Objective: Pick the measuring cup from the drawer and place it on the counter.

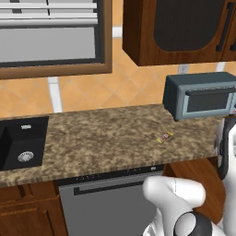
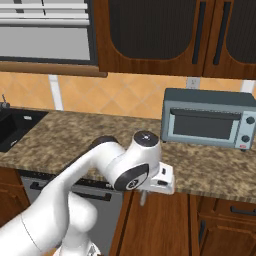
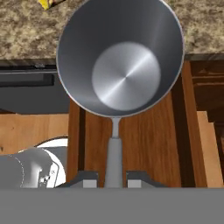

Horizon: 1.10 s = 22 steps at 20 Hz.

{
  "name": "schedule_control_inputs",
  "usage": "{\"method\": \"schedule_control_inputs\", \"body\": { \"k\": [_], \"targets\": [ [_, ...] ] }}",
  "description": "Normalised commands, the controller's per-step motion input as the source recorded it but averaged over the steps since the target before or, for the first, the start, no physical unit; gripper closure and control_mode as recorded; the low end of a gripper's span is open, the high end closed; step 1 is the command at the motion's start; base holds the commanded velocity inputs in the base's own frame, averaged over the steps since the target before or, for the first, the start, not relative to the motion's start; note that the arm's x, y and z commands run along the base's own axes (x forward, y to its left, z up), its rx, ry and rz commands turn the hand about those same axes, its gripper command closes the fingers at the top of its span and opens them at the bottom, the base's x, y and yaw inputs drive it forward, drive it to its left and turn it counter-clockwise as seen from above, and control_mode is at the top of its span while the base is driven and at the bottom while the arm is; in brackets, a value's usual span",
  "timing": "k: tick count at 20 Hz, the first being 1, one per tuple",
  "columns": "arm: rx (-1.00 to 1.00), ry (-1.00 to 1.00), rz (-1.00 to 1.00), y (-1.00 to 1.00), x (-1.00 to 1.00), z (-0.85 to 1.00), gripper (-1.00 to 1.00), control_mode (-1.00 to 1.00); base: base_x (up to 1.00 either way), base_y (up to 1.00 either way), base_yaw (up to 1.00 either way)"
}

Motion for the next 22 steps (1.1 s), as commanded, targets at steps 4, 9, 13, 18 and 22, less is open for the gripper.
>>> {"method": "schedule_control_inputs", "body": {
  "k": [4, 9, 13, 18, 22],
  "targets": [
    [0.00, 0.01, 0.01, 0.04, 1.00, 0.31, 1.00, -1.00, 0.00, 0.00, 0.00],
    [0.00, 0.12, 0.00, 0.00, 1.00, -0.02, 1.00, -1.00, 0.00, 0.00, 0.00],
    [0.00, 0.13, 0.00, 0.00, 1.00, -0.28, 1.00, -1.00, 0.00, 0.00, 0.00],
    [0.05, 0.03, 0.00, -0.14, 0.80, -0.65, 1.00, -1.00, 0.00, 0.00, 0.00],
    [0.06, 0.00, 0.00, -0.25, 0.36, -0.73, 1.00, -1.00, 0.00, 0.00, 0.00]
  ]
}}
